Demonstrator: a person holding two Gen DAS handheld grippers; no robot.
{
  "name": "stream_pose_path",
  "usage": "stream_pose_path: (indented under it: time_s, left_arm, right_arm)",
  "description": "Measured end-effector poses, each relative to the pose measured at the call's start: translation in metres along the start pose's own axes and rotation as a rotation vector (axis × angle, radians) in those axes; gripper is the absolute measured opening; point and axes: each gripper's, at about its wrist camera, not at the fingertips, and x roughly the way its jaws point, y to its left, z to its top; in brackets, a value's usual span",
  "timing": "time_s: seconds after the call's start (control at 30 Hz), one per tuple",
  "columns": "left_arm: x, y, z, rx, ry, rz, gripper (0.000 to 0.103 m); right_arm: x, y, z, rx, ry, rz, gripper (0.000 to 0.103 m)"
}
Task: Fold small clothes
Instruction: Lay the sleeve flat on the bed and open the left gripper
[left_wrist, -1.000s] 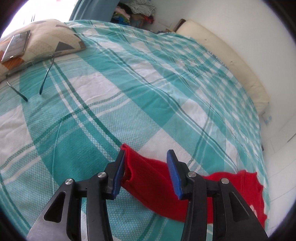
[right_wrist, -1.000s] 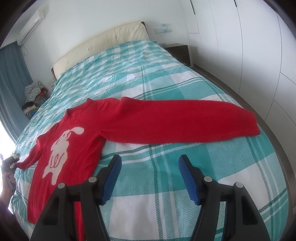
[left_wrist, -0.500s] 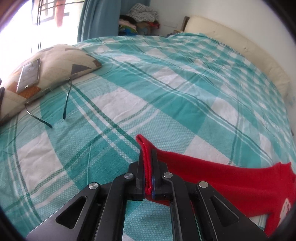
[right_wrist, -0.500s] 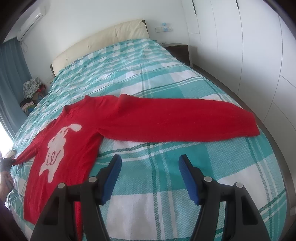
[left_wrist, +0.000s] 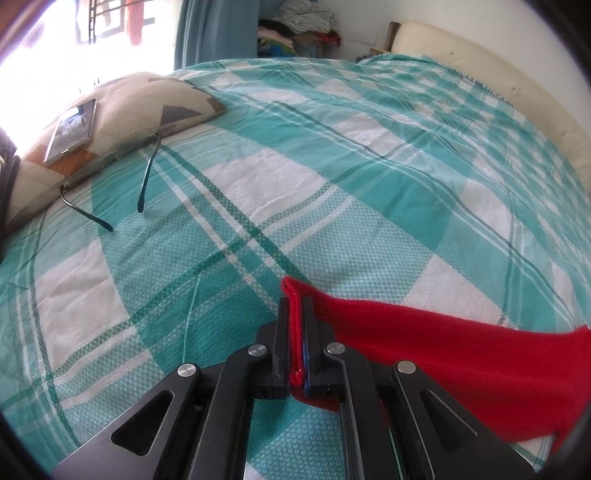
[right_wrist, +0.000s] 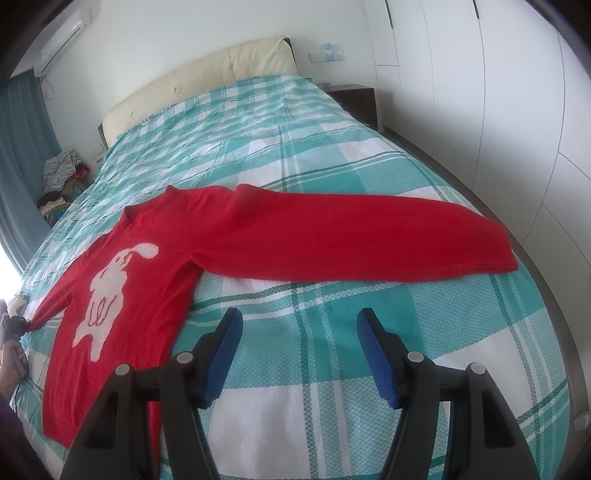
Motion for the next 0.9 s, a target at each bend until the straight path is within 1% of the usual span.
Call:
stream_pose_path:
  time_s: [0.1,0.2,0.23,0.27,0.33,0.43,0.5,0.57,0.63,0.73,0.8,0.83,0.87,0.9]
  left_arm:
    - [-0.001,-0.003,-0.003,0.016,-0.008,0.009,0.003]
    - [-0.006,0.001,-0.004,0.005,-0.013,0.006,0.016]
    - [-0.009,0.003,-0.004,0.001,-0.016,0.010,0.027]
    - [-0.013,0.005,-0.004,-0.005,-0.022,0.021,0.043]
    - [-0.025,0.009,-0.004,-0.019,-0.052,0.044,0.057]
    - [-0.047,0.014,-0.002,-0.044,-0.105,0.062,0.064]
    - [-0.063,0.018,-0.004,-0.087,-0.126,0.068,0.069]
    - [-0.079,0.022,-0.010,-0.152,-0.133,0.021,0.071]
    - [-0.096,0.017,-0.017,-0.170,-0.141,-0.031,0.072]
    - [-0.127,-0.003,-0.033,-0.109,-0.171,-0.122,0.073]
    - [-0.151,-0.020,-0.048,-0.050,-0.195,-0.200,0.079]
    - [-0.163,-0.028,-0.057,-0.020,-0.204,-0.241,0.085]
    - [-0.174,-0.035,-0.069,0.011,-0.211,-0.285,0.090]
    - [-0.183,-0.043,-0.081,0.048,-0.214,-0.328,0.092]
  right_arm:
    - [0.000,-0.001,-0.001,0.006,0.001,-0.005,0.064]
    - [-0.001,-0.004,-0.001,0.014,0.000,-0.013,0.064]
    - [-0.001,-0.005,0.000,0.017,0.001,-0.016,0.065]
    - [-0.001,-0.006,0.000,0.021,0.002,-0.017,0.066]
    - [-0.001,-0.007,0.000,0.028,0.002,-0.015,0.068]
    - [-0.003,-0.006,0.001,0.029,-0.001,-0.008,0.068]
    - [-0.004,-0.006,0.001,0.027,-0.003,0.001,0.069]
    - [-0.006,-0.004,0.001,0.019,-0.006,0.008,0.069]
    - [-0.008,-0.003,0.001,0.014,-0.013,0.011,0.069]
    - [-0.013,-0.001,0.001,0.001,-0.031,0.007,0.069]
    - [-0.017,0.002,0.000,-0.014,-0.050,-0.002,0.069]
    - [-0.019,0.003,-0.001,-0.023,-0.060,-0.010,0.070]
    - [-0.021,0.004,-0.003,-0.032,-0.072,-0.019,0.072]
    - [-0.023,0.005,-0.006,-0.039,-0.084,-0.027,0.074]
